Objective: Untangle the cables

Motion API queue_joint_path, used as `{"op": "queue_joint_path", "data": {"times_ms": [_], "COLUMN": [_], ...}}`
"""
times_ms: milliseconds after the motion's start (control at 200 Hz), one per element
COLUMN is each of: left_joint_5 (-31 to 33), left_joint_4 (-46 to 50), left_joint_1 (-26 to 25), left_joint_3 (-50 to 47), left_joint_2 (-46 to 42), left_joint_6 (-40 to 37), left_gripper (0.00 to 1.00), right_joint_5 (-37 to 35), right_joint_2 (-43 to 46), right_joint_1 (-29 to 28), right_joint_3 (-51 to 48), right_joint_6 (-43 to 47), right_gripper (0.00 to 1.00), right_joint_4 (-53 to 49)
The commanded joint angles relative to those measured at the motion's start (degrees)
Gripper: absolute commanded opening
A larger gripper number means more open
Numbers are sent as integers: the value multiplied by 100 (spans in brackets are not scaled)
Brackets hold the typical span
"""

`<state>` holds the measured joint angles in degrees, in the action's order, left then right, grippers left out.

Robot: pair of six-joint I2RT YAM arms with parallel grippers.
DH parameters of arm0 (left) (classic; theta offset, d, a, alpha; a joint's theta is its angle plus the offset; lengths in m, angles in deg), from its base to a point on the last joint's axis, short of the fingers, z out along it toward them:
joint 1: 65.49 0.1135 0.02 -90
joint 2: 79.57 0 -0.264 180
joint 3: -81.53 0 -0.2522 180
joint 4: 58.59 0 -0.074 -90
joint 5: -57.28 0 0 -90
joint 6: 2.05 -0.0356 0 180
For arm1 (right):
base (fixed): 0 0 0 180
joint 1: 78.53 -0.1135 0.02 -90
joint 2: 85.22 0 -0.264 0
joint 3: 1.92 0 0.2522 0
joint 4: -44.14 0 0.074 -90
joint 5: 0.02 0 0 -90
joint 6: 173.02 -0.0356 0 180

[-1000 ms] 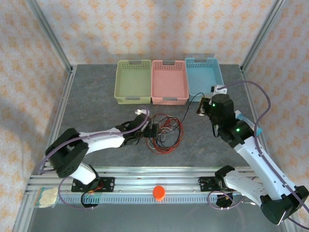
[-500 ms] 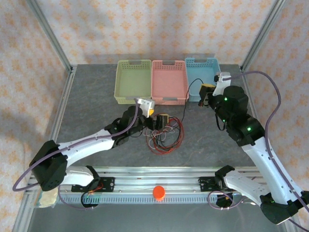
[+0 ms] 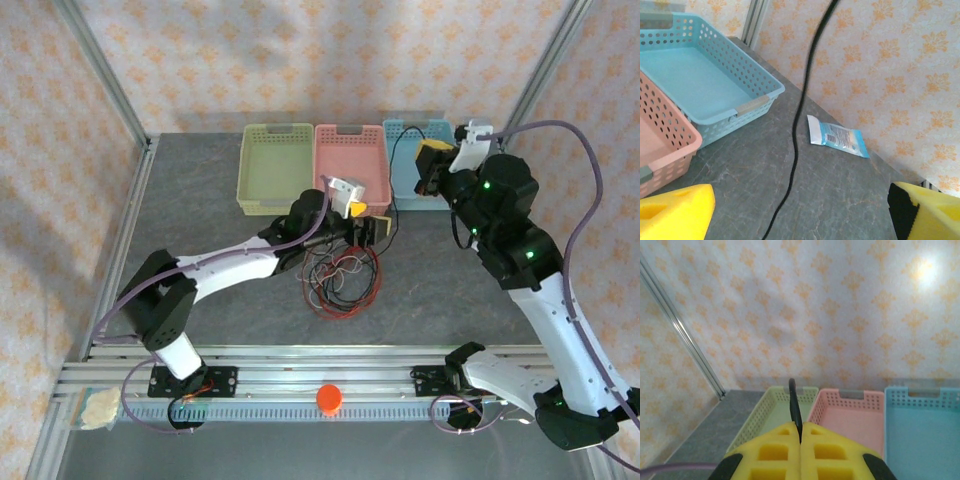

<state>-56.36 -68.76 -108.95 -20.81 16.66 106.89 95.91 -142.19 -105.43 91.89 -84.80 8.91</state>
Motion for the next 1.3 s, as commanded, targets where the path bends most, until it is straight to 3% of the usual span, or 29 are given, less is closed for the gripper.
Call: {"op": "queue_joint_path", "data": {"times_ms": [0, 200, 416, 656, 841, 1116, 1297], "left_joint_5": [-114, -250, -859, -890, -222, 1306, 1546], "left_joint_4": [-89, 11, -228, -551, -508, 309, 660], "left_joint_1": [40, 65, 67, 105, 218, 581, 1038], "left_joint_3": [402, 739, 1056, 943, 348, -515, -835], "left_joint_2": [237, 591, 865, 784, 205, -846, -1227], "left_joint_6": [-165, -206, -142, 117, 163, 153, 289], "left_gripper": [91, 91, 89, 86, 84, 86, 86], "right_joint_5": [-188, -842, -693, -716, -912, -1440, -1655], "right_joint_2": [-32, -198, -418, -490, -650, -1383, -2061], "right_joint_1": [15, 9, 9, 9, 9, 9, 9], "right_joint_3": [368, 838, 1270, 1282, 1179, 1303, 1586], "right_joint_6": [150, 279, 367, 405, 251, 37, 33], "right_gripper": [0, 0, 0, 0, 0, 0, 0], "right_joint_4": [312, 476, 476, 483, 616, 826, 994]}}
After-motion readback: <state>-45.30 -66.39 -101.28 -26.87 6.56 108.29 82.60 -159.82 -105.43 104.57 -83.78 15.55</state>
